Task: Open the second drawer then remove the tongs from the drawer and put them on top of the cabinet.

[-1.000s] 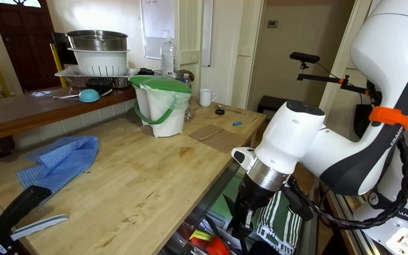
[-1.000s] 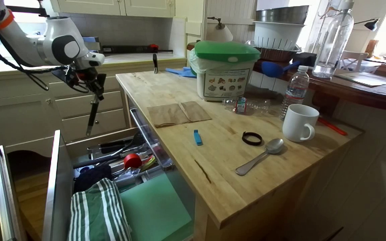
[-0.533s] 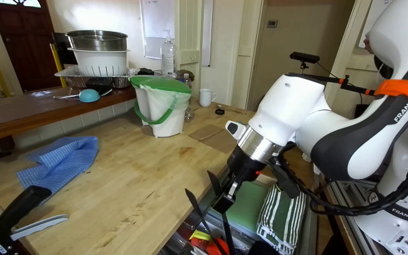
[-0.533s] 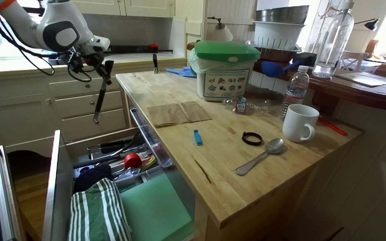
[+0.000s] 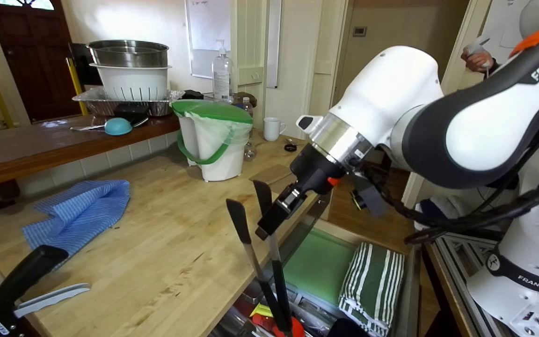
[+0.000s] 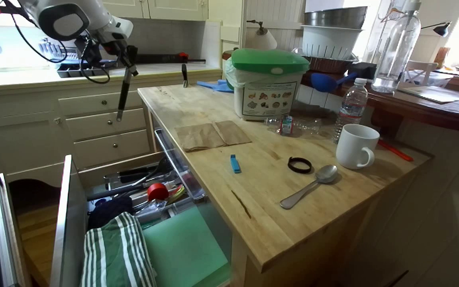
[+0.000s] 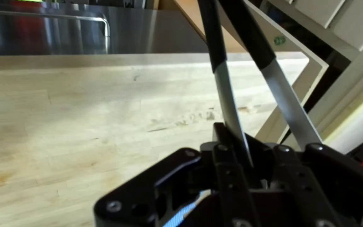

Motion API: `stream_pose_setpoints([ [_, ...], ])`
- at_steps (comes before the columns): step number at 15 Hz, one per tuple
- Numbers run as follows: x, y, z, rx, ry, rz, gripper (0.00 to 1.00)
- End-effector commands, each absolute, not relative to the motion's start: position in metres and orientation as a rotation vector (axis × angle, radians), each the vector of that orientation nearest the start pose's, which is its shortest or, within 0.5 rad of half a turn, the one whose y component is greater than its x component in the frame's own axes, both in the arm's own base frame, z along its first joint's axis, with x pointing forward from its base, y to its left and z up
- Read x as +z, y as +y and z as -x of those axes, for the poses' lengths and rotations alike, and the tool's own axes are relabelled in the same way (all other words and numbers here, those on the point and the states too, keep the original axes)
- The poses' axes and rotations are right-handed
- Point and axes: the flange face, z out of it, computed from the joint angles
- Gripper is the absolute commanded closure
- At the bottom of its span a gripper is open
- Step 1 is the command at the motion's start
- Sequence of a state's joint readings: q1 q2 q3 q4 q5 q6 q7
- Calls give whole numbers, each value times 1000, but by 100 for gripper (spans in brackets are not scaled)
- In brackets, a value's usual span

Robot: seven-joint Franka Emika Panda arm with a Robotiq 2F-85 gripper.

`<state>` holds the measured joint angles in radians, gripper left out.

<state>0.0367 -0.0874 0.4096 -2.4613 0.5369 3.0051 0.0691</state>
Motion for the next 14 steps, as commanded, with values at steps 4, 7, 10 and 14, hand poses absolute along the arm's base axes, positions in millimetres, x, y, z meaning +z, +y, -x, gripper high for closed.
stream_pose_setpoints([
  [4, 416, 169, -479, -807, 236, 2601, 94],
  [7, 419, 173, -482, -794, 278, 2563, 99],
  [10, 432, 166, -488, -803, 402, 2480, 99],
  [14, 463, 145, -498, -846, 585, 2330, 99],
])
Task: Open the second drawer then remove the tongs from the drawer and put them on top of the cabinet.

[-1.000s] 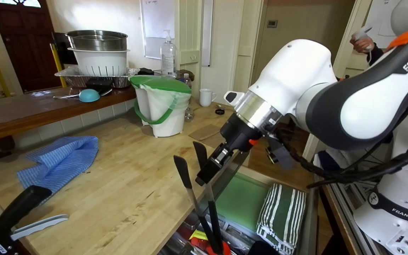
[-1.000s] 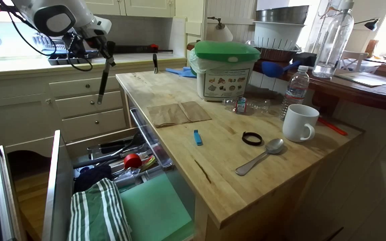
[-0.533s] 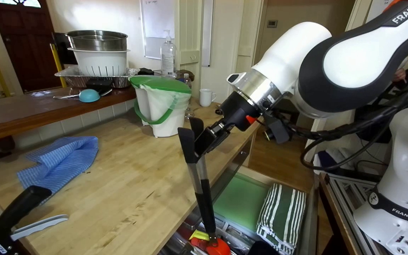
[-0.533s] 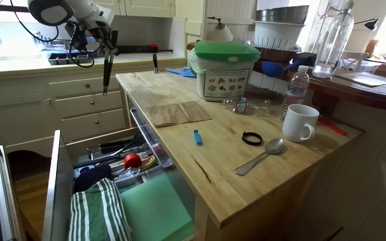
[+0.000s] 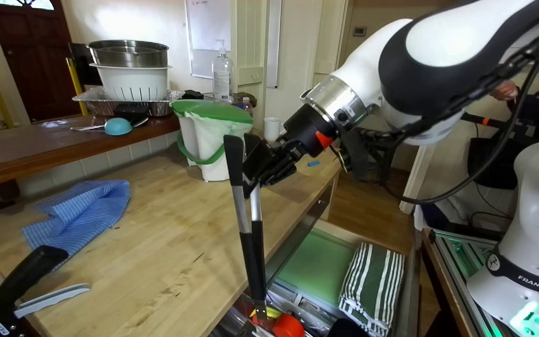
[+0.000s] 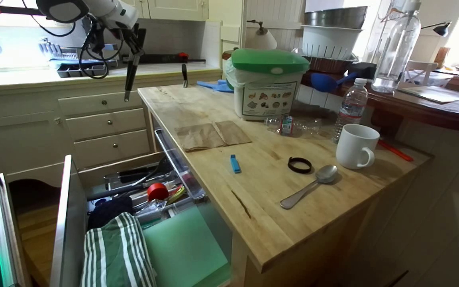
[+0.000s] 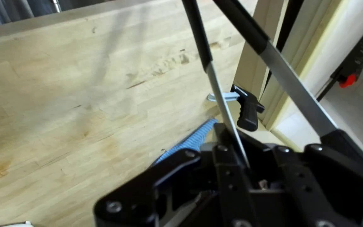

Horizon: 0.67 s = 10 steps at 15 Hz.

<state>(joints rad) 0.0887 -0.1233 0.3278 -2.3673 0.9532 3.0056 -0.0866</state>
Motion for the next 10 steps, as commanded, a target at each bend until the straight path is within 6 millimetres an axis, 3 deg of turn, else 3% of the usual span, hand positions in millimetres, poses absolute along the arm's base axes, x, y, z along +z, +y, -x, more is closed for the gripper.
stream_pose_setpoints([
  [1, 471, 139, -500, -857, 625, 2290, 99],
  [5, 486, 101, -513, -877, 818, 2139, 99],
  [10, 463, 55, -522, -939, 1072, 2076, 99],
])
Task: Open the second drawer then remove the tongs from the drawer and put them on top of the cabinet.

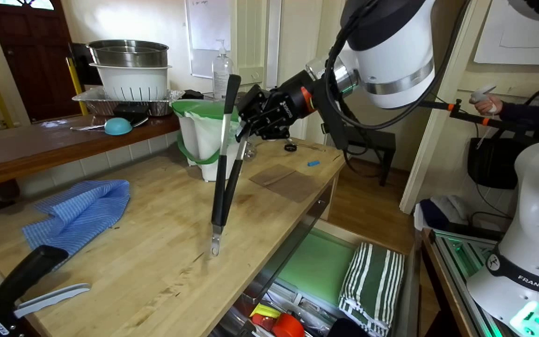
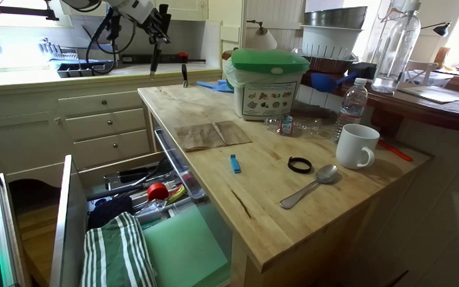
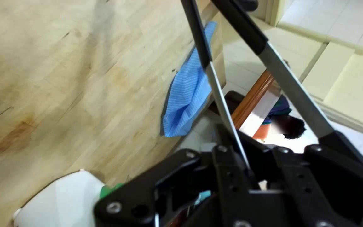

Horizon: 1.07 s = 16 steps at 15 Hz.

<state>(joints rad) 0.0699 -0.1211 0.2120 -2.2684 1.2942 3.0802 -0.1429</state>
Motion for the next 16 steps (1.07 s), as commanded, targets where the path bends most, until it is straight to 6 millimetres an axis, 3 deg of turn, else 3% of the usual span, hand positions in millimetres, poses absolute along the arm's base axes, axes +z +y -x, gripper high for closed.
stream_pose_setpoints([
  [1, 463, 49, -523, -942, 1106, 2049, 99],
  [5, 454, 28, -538, -922, 1220, 1953, 99],
  [10, 449, 12, -555, -947, 1090, 1976, 99],
  [14, 412, -9, -569, -916, 1116, 1938, 99],
  [16, 381, -19, -573, -870, 1133, 1918, 99],
])
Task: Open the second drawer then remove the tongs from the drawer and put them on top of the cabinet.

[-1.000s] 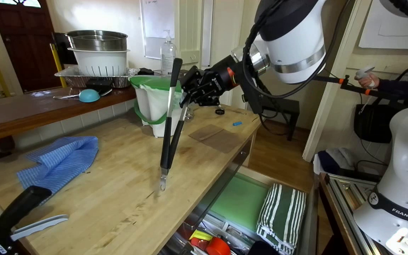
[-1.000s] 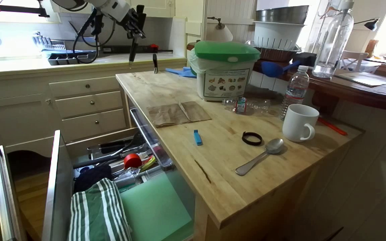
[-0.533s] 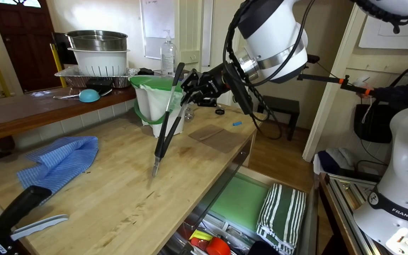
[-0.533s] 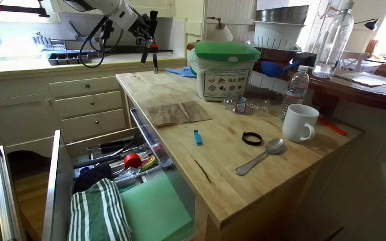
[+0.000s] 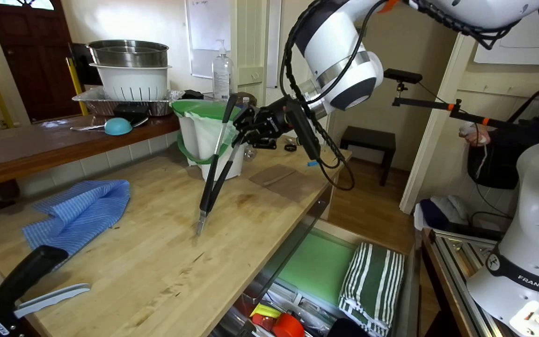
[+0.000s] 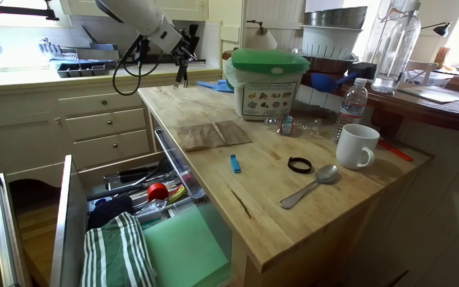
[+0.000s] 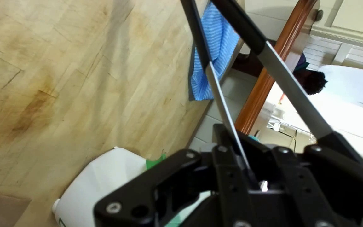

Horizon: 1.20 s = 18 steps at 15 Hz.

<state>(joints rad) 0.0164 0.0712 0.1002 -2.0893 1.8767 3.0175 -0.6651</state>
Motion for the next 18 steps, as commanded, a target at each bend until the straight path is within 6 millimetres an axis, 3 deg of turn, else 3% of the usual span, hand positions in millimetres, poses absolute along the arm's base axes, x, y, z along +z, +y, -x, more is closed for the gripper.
stream_pose_setpoints([
  [1, 365, -22, -575, -849, 1141, 1916, 99],
  [6, 311, -35, -578, -796, 1186, 1902, 99],
  [7, 311, -36, -575, -814, 1206, 1930, 69],
  [8, 313, -37, -572, -830, 1225, 1953, 68],
  [11, 356, -37, -549, -967, 1265, 2057, 45],
  [14, 421, -24, -517, -1129, 1299, 2170, 23],
  [16, 451, 1, -497, -1259, 1291, 2263, 8],
  [18, 459, 28, -478, -1291, 1293, 2400, 0],
])
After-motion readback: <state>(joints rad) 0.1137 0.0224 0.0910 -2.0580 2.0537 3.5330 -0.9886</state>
